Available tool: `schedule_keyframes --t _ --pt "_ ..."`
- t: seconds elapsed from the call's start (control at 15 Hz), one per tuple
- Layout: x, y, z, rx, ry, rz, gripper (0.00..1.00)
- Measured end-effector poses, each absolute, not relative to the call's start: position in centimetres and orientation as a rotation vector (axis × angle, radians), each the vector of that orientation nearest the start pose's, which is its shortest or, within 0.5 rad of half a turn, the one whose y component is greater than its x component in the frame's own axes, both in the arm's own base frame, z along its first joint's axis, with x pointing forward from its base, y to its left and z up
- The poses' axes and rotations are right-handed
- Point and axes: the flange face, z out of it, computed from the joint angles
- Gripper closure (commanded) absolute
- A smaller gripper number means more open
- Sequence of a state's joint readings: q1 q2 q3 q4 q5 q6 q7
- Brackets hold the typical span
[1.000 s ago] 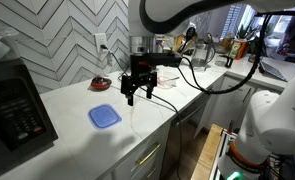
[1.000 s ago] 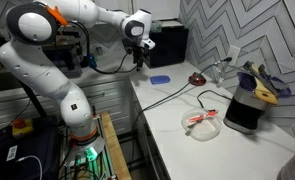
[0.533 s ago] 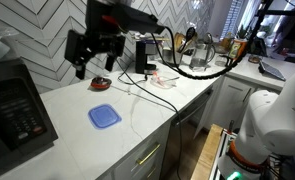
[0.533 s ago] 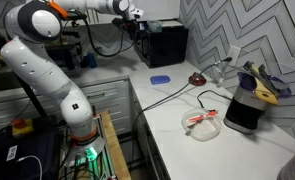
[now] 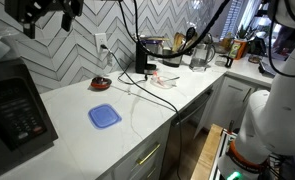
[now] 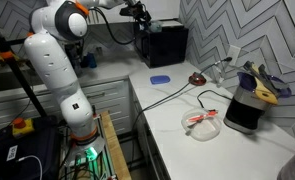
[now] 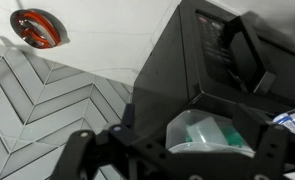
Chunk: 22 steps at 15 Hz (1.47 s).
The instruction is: Remove the clear bowl from the oven top and it on the counter top to the right side of the oven
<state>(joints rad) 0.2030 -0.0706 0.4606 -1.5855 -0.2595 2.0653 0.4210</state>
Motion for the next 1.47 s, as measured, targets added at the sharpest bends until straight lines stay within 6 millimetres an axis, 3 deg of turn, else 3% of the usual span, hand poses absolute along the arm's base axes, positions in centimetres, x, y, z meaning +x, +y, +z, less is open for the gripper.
schedule_keyframes --t 0.27,0.73,0.93,1.33,1.4,1.47 --pt "46.0 35.0 71.5 -2.898 -0.42 -0.959 0.0" --pt "48.7 31.9 74.4 -2.745 -0.007 -1.072 0.0" --pt "51.0 31.6 74.1 -2.729 0.066 -1.042 0.0" --pt "56.0 33.9 71.8 -2.731 0.08 -0.943 0.0" --pt "56.7 34.3 71.3 -2.736 0.082 -0.927 0.07" --pt "57.3 34.7 70.9 -2.744 0.085 -0.909 0.26"
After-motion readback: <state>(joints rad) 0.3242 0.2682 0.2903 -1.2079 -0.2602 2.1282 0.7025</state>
